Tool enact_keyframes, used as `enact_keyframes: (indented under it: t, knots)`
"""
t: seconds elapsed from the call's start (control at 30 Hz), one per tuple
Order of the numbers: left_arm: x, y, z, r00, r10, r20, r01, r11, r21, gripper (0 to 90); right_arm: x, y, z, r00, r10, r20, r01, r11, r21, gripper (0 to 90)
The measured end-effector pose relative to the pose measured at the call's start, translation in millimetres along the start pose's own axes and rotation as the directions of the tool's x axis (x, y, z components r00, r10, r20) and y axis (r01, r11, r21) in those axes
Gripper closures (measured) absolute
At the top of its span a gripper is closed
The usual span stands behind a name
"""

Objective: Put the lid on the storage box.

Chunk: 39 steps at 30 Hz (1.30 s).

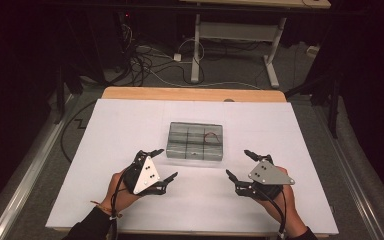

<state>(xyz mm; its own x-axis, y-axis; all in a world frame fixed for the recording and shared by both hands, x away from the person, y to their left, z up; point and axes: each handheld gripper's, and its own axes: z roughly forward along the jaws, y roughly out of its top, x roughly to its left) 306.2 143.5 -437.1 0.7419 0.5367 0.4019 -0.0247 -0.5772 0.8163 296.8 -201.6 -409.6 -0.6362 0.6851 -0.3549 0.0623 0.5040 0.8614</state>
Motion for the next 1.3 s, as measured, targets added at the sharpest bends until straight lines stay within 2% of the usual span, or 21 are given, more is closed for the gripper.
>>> enact_keyframes:
  t: [0.27, 0.53, 0.63, 0.77, 1.0, 1.17, 1.2, 1.23, 1.3]
  knots:
    - [-1.2, -6.2, -12.0, 1.0, -0.004, -0.004, 0.004, 1.0, -0.009, 21.4, 4.9, -2.9, -6.1, 0.9999, -0.014, -0.002, 0.014, 1.0, 0.002, 22.8]
    - [-1.8, -15.6, -18.3, 1.0, -0.005, 0.004, 0.005, 0.9999, 0.012, 21.4, 4.7, -9.5, -9.1, 0.9999, -0.014, 0.006, 0.014, 1.0, 0.017, 22.6]
    - [-4.1, -19.6, -20.1, 0.9996, -0.027, 0.006, 0.027, 0.9996, 0.011, 21.4, 3.8, -12.6, -10.6, 0.9998, -0.017, 0.012, 0.017, 1.0, 0.018, 22.5]
    - [-6.9, -24.9, -22.0, 0.9979, -0.064, 0.01, 0.065, 0.9978, -0.013, 21.4, 2.9, -16.7, -13.4, 0.9998, -0.017, 0.013, 0.016, 1.0, 0.019, 22.3]
    - [-4.7, -33.0, -30.2, 0.9992, -0.04, -0.001, 0.04, 0.9991, 0.018, 21.4, -2.2, -26.4, -18.2, 0.9995, -0.004, 0.032, 0.002, 0.999, 0.038, 21.9]
    - [-3.3, -40.3, -35.8, 0.9986, -0.052, -0.006, 0.053, 0.9982, 0.03, 21.4, -6.5, -33.7, -21.8, 0.9991, 0.01, 0.042, -0.012, 0.999, 0.043, 21.4]
    - [-3.0, -42.0, -36.8, 0.9987, -0.05, -0.006, 0.05, 0.9982, 0.034, 21.4, -6.8, -35.0, -22.7, 0.9989, 0.01, 0.045, -0.012, 0.999, 0.043, 21.4]
    - [-1.1, -43.8, -38.8, 0.9997, -0.022, -0.008, 0.022, 0.9981, 0.058, 21.4, -7.1, -36.4, -23.5, 0.9989, 0.009, 0.047, -0.011, 0.999, 0.041, 21.4]
    - [-0.3, -47.9, -39.9, 0.9997, -0.023, -0.013, 0.024, 0.9972, 0.07, 21.4, -8.1, -38.9, -24.7, 0.9988, 0.009, 0.049, -0.012, 0.999, 0.043, 21.4]
